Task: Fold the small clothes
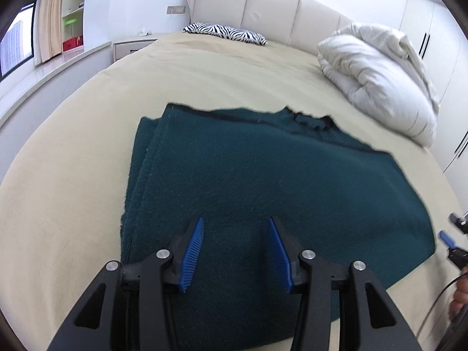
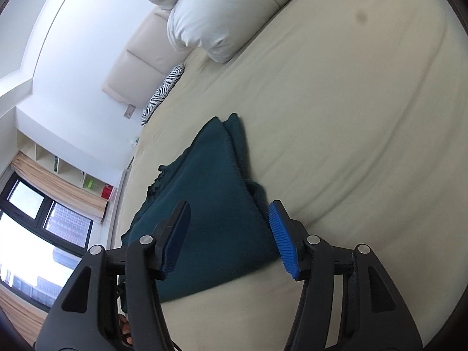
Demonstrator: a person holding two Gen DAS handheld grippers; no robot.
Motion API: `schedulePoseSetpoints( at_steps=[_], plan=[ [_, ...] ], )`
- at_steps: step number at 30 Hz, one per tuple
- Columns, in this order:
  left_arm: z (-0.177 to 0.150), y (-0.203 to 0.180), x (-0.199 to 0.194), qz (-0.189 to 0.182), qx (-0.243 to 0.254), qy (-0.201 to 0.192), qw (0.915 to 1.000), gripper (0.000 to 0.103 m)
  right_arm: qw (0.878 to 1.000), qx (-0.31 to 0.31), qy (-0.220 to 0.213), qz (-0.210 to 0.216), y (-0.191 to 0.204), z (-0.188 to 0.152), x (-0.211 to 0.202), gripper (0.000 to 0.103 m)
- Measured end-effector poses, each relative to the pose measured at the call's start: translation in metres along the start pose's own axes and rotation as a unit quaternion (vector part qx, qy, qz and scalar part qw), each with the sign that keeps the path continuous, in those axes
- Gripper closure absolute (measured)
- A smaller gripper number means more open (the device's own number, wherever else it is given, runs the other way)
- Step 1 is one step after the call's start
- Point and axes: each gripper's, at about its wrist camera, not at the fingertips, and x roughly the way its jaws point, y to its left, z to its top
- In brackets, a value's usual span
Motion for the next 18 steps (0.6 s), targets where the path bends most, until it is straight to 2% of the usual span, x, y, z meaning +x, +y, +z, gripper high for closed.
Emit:
schedulePoseSetpoints(
  at_steps=[3,5,10,12,15,18],
  plan=[
    [0.009,-0.01,-0.009,-0.038,-0.004,-0.011,0.9992,0.054,1.0,-0.009,0.022,0.006,0.006,0.009,0.009,0.047],
    [0.016,-0.016,-0.005,-0.068,-0.012,-0.006,0.9976,0.054,0.999,-0.016,0.035,0.003,0.009,0.017,0.018,0.047],
    [0.018,-0.029,0.021,-0.075,-0.009,0.021,0.9969,0.054,0.995,0.024,0.093,0.004,-0.002,0.033,0.059,0.047],
    [0.014,-0.027,0.032,-0.075,-0.018,0.036,0.9964,0.054,0.994,0.037,0.101,0.01,-0.005,0.038,0.07,0.047],
    [0.01,-0.019,0.04,-0.089,-0.038,0.039,0.9946,0.054,0.992,0.048,0.111,0.02,-0.003,0.044,0.079,0.046],
    [0.009,-0.018,0.043,-0.091,-0.032,0.045,0.9943,0.054,0.989,0.055,0.132,0.037,0.002,0.046,0.088,0.046]
  ],
)
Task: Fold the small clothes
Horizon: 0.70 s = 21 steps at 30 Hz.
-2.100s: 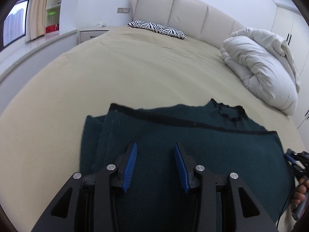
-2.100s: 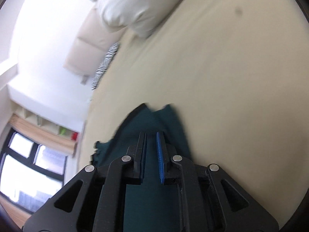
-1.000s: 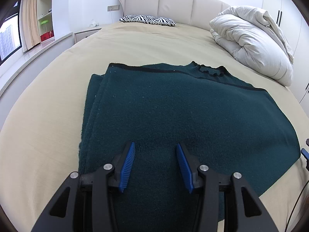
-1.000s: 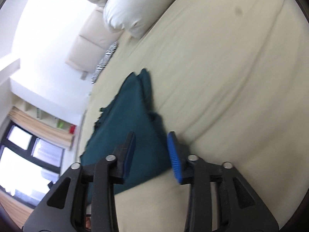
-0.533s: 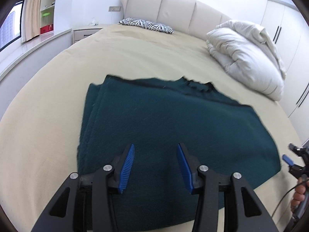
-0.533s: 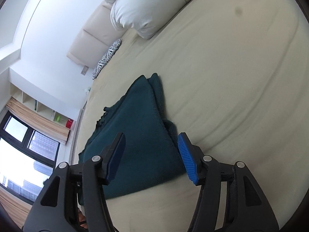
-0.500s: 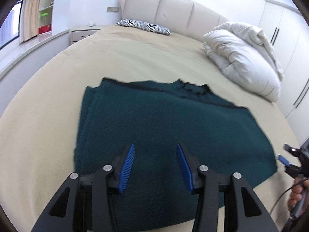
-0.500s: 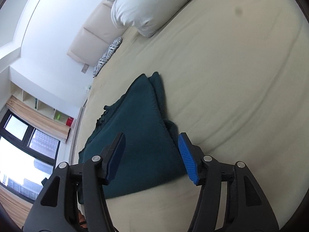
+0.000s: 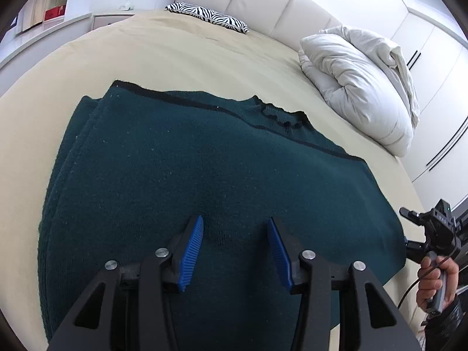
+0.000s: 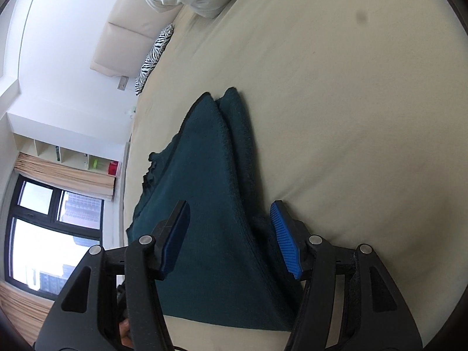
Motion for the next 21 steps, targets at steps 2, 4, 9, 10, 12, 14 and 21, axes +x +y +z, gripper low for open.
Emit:
schedulePoseSetpoints(
  at_steps=[2,4,9,10,12,14,21],
  plan=[
    [-0.001,-0.002,0.001,0.006,0.012,0.006,0.9999,0.054,1.0,0.006,0.018,0.017,0.004,0.0,0.008,0.047],
    [-0.002,0.0,0.001,0.003,0.009,0.008,0.9999,0.054,0.999,0.007,0.031,0.02,0.008,-0.002,0.016,0.049],
    [-0.001,0.008,0.003,-0.015,-0.005,0.01,0.9998,0.054,0.999,0.036,0.037,0.019,0.001,0.001,0.029,0.064],
    [-0.001,0.009,0.004,-0.016,-0.006,0.011,0.9998,0.054,0.998,0.042,0.038,0.018,-0.002,0.001,0.03,0.072],
    [-0.001,0.01,0.005,-0.018,-0.008,0.012,0.9997,0.054,0.998,0.043,0.036,0.011,-0.004,-0.002,0.03,0.081],
    [0.0,0.011,0.006,-0.019,-0.008,0.012,0.9997,0.054,0.999,0.035,0.031,0.01,-0.003,-0.005,0.03,0.084],
    [-0.001,0.012,0.006,-0.022,-0.01,0.01,0.9997,0.055,1.0,0.011,0.011,-0.026,0.009,-0.008,0.036,0.088]
  ],
)
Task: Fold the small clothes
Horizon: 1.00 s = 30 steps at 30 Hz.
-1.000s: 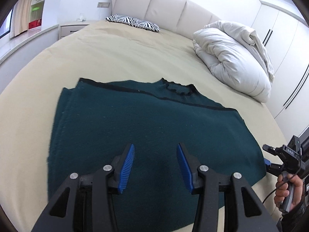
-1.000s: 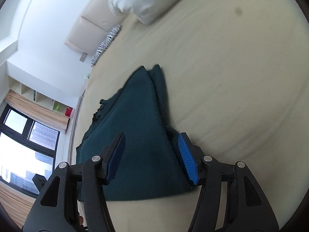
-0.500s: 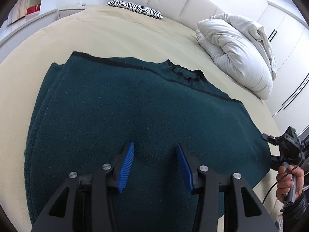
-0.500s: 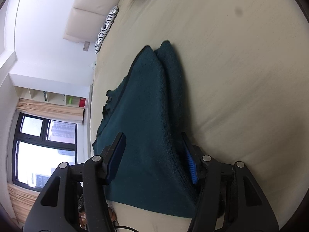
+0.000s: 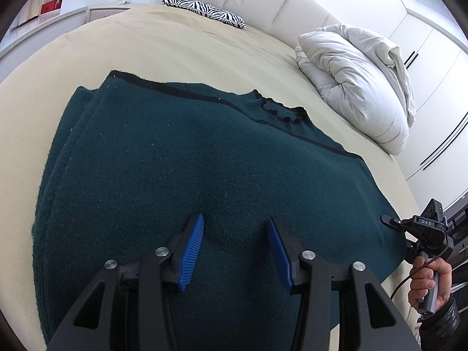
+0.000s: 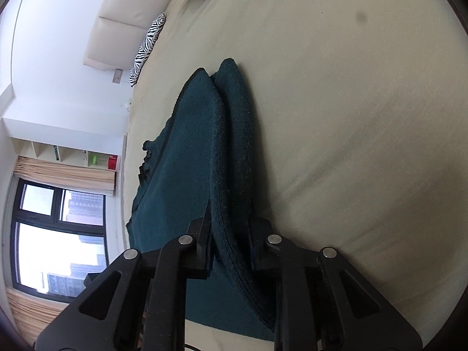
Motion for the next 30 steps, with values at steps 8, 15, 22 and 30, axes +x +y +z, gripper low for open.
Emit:
schedulePoseSetpoints(
  at_steps=[8,15,22,30],
  plan=[
    [0.002,0.012,-0.004,-0.031,-0.027,-0.002,0.9991,0.059,0.993,-0.04,-0.051,-0.094,0.04,-0.009,-0.002,0.089],
    [0.014,0.054,-0.036,-0.084,-0.128,-0.022,0.988,0.061,0.929,-0.318,-0.062,-0.178,0.209,-0.082,0.037,0.089],
    [0.03,0.075,-0.052,-0.14,-0.183,-0.036,0.9724,0.035,0.809,-0.554,0.047,-0.188,0.281,-0.21,0.149,0.089],
    [0.047,0.045,-0.029,-0.152,-0.168,0.007,0.974,0.033,0.781,-0.591,0.016,-0.2,0.281,-0.225,0.155,0.089]
  ],
)
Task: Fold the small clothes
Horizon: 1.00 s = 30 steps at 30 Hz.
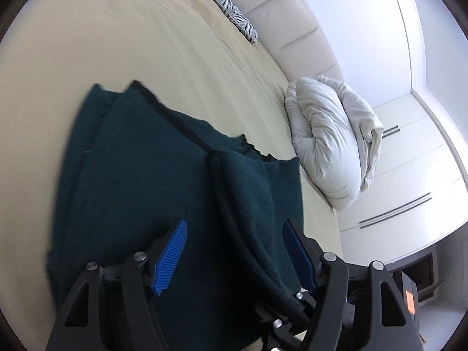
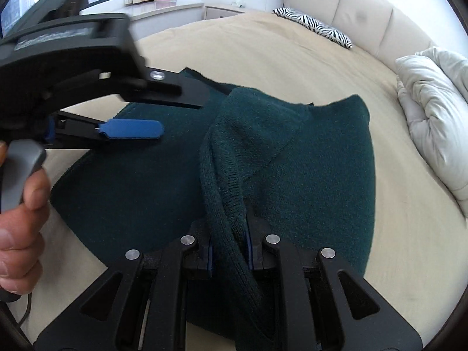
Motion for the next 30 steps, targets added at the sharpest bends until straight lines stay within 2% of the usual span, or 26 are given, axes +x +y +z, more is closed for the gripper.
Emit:
schedulePoseSetpoints(
  at_steps=[3,4,5,6,7,11,12,14,16,18,20,23,26,30],
  plan=[
    [0.004,-0.017,0.025,0.014,0.027,0.037,0.9989,0.036,1.0,-0.003,-0.011,-0.002,0.002,-0.001,-0.004,0.089],
    [0.006,-0.018,0.036,0.017,0.026,0.05,0.9982,0.053,1.0,-0.004,-0.013,-0.002,0.004,-0.002,-0.004,0.089],
    [0.006,-0.017,0.044,0.02,0.022,0.061,0.9977,0.066,1.0,-0.005,-0.015,0.0,0.001,-0.008,-0.008,0.088],
    [0.005,-0.016,0.051,0.025,0.017,0.07,0.9971,0.085,1.0,-0.004,-0.016,0.003,0.002,-0.01,-0.009,0.087],
    [0.004,-0.014,0.055,0.027,0.012,0.074,0.9969,0.087,1.0,-0.002,-0.017,0.009,0.003,-0.01,-0.008,0.085],
    [0.001,-0.012,0.05,0.023,0.02,0.067,0.9973,0.09,0.999,0.003,-0.015,0.042,-0.008,-0.033,-0.032,0.079],
    [0.001,-0.011,0.048,0.022,0.021,0.067,0.9973,0.09,0.997,0.02,-0.022,0.072,-0.014,-0.041,-0.046,0.077],
    [0.004,-0.009,0.042,0.018,0.025,0.068,0.9972,0.09,0.989,0.055,-0.044,0.133,-0.03,-0.058,-0.069,0.063],
    [0.009,-0.007,0.035,0.013,0.028,0.068,0.9972,0.09,0.975,0.101,-0.078,0.181,-0.054,-0.073,-0.095,0.057],
    [0.015,-0.004,0.024,0.011,0.029,0.064,0.9975,0.09,0.964,0.14,-0.104,0.203,-0.077,-0.082,-0.109,0.057],
    [0.022,-0.001,0.013,0.015,0.032,0.058,0.9977,0.09,0.961,0.161,-0.121,0.191,-0.096,-0.084,-0.111,0.057],
    [0.034,0.004,-0.007,0.025,0.041,0.05,0.9976,0.09,0.969,0.169,-0.093,0.153,-0.11,-0.077,-0.084,0.057],
    [0.048,0.013,-0.022,0.04,0.048,0.051,0.9967,0.09,0.978,0.153,-0.071,0.126,-0.102,-0.063,-0.054,0.057],
    [0.062,0.028,-0.033,0.059,0.052,0.054,0.9954,0.09,0.982,0.13,-0.052,0.127,-0.08,-0.043,-0.024,0.057]
  ],
)
